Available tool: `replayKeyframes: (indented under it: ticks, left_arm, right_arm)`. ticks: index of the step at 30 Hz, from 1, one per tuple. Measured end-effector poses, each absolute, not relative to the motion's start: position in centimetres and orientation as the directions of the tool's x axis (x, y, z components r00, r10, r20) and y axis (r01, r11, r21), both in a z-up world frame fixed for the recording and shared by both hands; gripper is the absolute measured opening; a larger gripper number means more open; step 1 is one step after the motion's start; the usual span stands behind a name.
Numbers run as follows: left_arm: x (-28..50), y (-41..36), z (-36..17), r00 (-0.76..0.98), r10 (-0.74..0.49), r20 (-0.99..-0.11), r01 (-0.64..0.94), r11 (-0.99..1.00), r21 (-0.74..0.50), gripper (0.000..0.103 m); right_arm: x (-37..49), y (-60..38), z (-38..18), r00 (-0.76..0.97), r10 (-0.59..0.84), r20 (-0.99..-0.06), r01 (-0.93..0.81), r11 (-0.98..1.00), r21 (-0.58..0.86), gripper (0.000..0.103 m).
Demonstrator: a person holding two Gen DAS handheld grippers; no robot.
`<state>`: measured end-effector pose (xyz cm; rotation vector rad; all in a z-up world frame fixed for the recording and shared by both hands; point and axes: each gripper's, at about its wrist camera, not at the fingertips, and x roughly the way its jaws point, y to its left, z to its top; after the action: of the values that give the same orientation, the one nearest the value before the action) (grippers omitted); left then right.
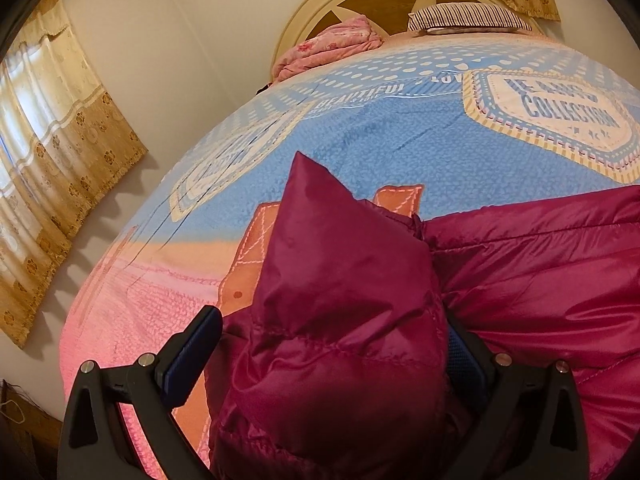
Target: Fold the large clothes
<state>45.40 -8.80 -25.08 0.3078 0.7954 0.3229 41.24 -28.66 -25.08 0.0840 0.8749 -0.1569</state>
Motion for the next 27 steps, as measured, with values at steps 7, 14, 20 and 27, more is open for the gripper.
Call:
replayKeyframes:
  ticks: [7,14,20,27]
  left_arm:
    - [45.3,-9.0,-25.1,0.658,0.403,-0.636,-0.169,0.902,0.396,0.102]
    - [44.9,-8.3,-23.7,0.641,0.370,-0.672,-0.141,0.918,0.372,0.102]
    - [38.6,-5.5,-18.6,0.722,0.259,-0.642,-0.165,0.965,0.203,0.102]
    - [38.6,-6.6,-22.1,0.687,0.314,-0.656,-0.173,0.947,0.272,0.102]
  right_arm:
    - [41.5,-28.5,-25.2,0.622,-0.118,-0.774,0.176,0.984,-0.009,0.091]
    - [41.6,-28.3,-25.1,0.611,-0.136,-0.780,0.180,0.983,-0.030,0.091]
    - [37.8,-25.4,-19.7,0.694,-0.175,-0.698,0.211,0.977,-0.035,0.087]
    - [36.6,-18.0,-21.4,0.714,-0.101,-0.693,0.090,0.995,-0.052,0.089]
